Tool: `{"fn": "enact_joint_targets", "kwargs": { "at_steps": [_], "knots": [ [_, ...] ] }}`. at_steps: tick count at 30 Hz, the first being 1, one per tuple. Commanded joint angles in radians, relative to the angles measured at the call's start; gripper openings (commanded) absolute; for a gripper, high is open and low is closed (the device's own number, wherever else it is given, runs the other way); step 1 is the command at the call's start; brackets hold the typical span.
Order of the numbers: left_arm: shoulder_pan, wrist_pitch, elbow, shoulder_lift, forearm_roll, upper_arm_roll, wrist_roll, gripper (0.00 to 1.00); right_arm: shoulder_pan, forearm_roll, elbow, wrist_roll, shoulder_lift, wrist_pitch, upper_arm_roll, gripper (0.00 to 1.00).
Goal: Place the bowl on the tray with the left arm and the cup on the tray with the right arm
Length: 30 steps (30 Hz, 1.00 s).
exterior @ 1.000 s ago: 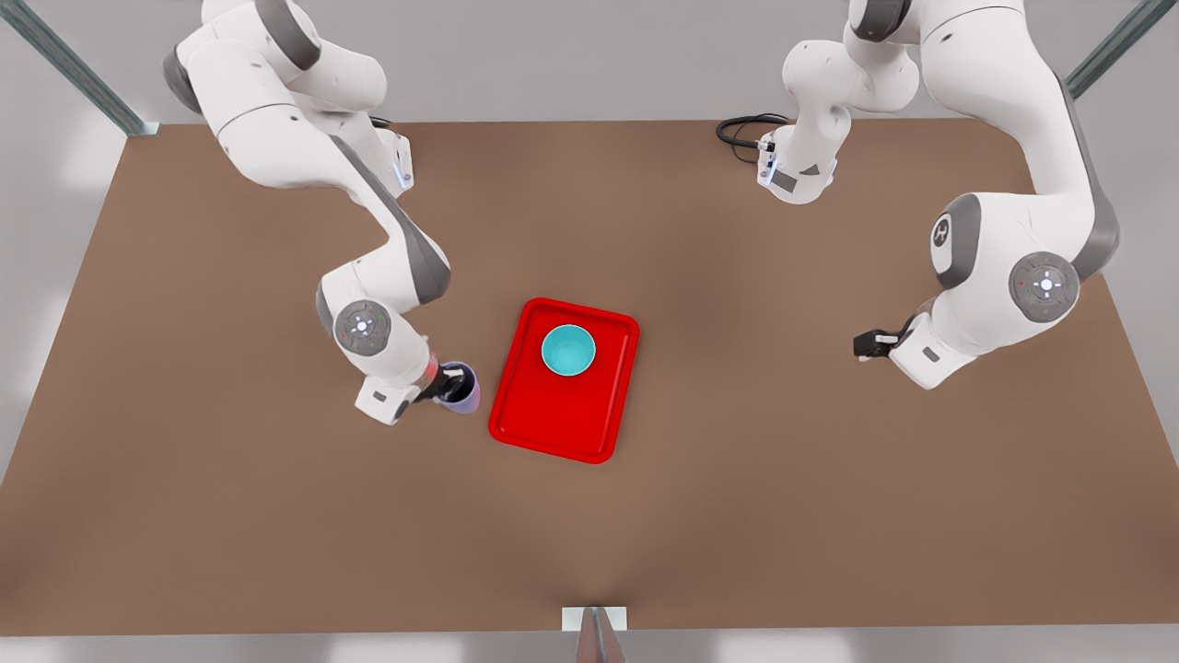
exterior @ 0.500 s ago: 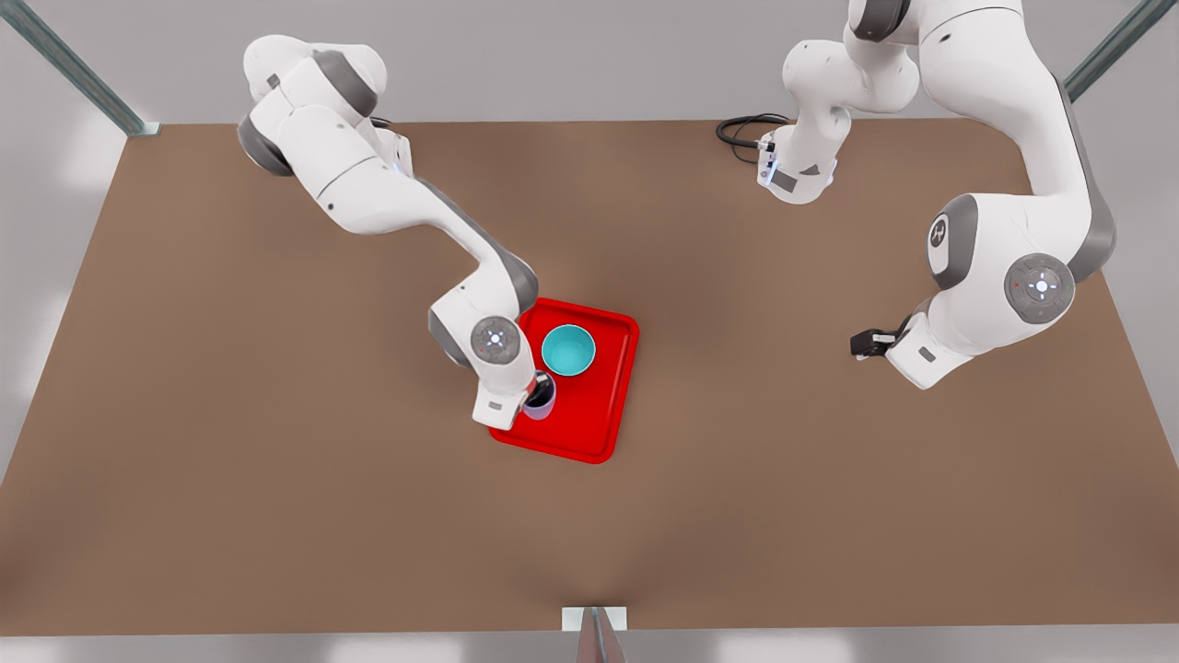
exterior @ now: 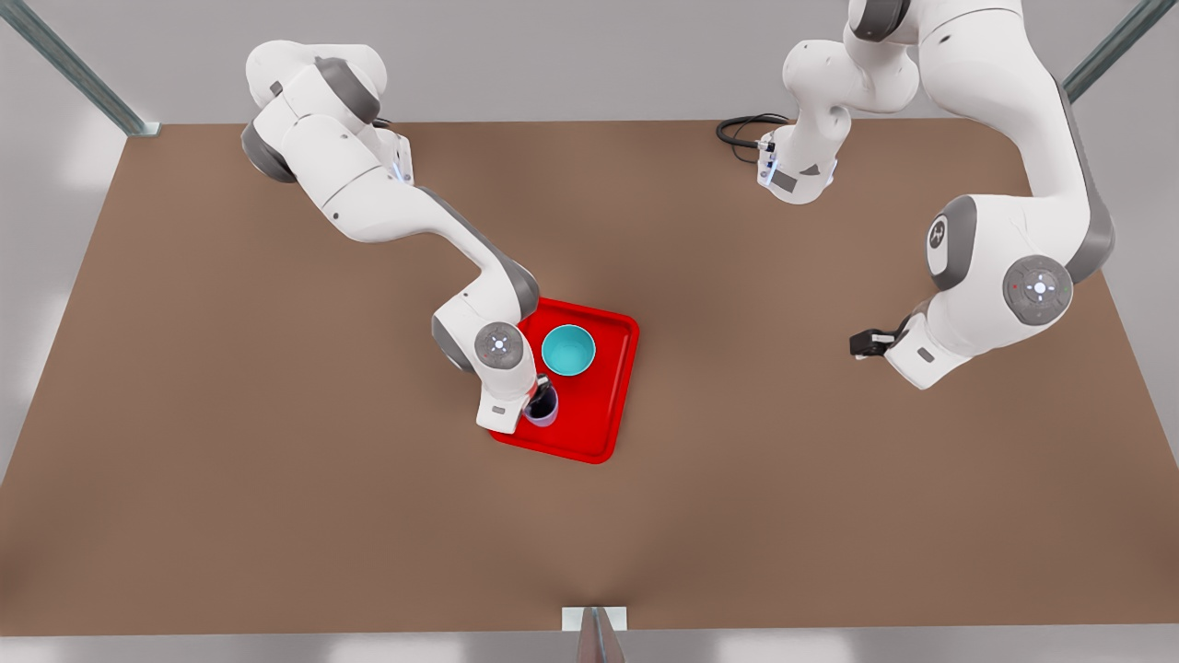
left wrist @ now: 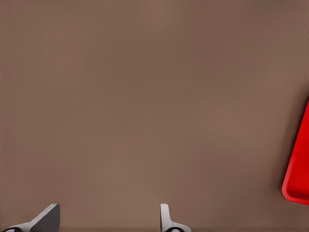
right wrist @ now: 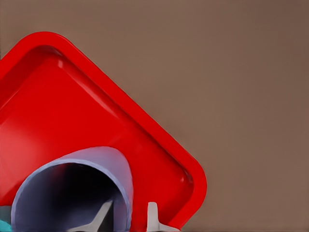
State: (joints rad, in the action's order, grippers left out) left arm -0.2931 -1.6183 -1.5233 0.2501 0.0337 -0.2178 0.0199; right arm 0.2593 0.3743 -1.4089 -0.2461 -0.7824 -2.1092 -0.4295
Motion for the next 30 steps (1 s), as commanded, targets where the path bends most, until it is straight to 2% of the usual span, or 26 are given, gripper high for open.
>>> {"fn": "enact_joint_targets", "kwargs": {
  "at_steps": [1, 5, 11, 13, 14, 19, 21, 23, 24, 25, 26, 27, 30],
  "knots": [
    [0.0, 0.0, 0.0, 0.0, -0.002, 0.0, 0.0, 1.0, 0.0, 0.0, 0.001, 0.002, 0.0, 0.0, 0.0, 0.77],
    [0.0, 0.006, 0.0, -0.002, 0.0, 0.0, 0.0, 1.0, -0.002, 0.0, 0.001, 0.018, 0.0, 0.0, 0.0, 0.82],
    [0.0, 0.006, 0.0, -0.003, -0.002, 0.0, 0.0, 1.0, -0.003, 0.0, 0.001, 0.025, 0.0, 0.0, 0.0, 0.84],
    [0.003, 0.006, 0.006, -0.011, -0.002, -0.006, 0.002, 1.0, -0.009, -0.002, 0.002, 0.037, 0.008, 0.0, 0.0, 0.91],
    [0.003, 0.006, 0.021, -0.012, -0.006, -0.014, 0.002, 1.0, -0.017, -0.005, 0.002, 0.042, 0.011, 0.001, 0.0, 1.0],
    [0.006, 0.008, 0.023, -0.012, -0.006, -0.037, 0.006, 1.0, -0.077, -0.012, 0.004, 0.074, 0.063, 0.054, -0.032, 1.0],
    [0.002, 0.023, 0.069, -0.025, -0.006, -0.037, 0.006, 1.0, -0.208, -0.048, 0.001, 0.064, 0.219, 0.152, -0.112, 1.0],
    [0.0, 0.061, 0.077, -0.025, -0.006, -0.035, 0.006, 1.0, -0.428, -0.075, 0.002, 0.064, 0.33, 0.274, -0.209, 1.0],
    [0.0, 0.064, 0.077, -0.023, -0.006, -0.034, 0.006, 1.0, -0.494, -0.116, 0.002, 0.068, 0.356, 0.298, -0.229, 1.0],
    [0.0, 0.064, 0.077, -0.022, -0.006, -0.032, 0.006, 1.0, -0.36, -0.303, -0.068, 0.093, 0.516, 0.349, 0.06, 1.0],
    [0.002, 0.066, 0.077, -0.023, -0.006, -0.032, 0.005, 1.0, -0.316, -0.348, -0.175, 0.145, 0.672, 0.382, 0.207, 1.0],
    [0.002, 0.071, 0.077, -0.023, -0.006, -0.032, 0.006, 1.0, -0.344, -0.347, -0.228, 0.14, 0.738, 0.388, 0.224, 1.0],
    [0.002, 0.072, 0.078, -0.023, -0.005, -0.031, 0.006, 1.0, -0.368, -0.351, -0.182, 0.162, 0.736, 0.44, 0.218, 1.0]
  ]
}}
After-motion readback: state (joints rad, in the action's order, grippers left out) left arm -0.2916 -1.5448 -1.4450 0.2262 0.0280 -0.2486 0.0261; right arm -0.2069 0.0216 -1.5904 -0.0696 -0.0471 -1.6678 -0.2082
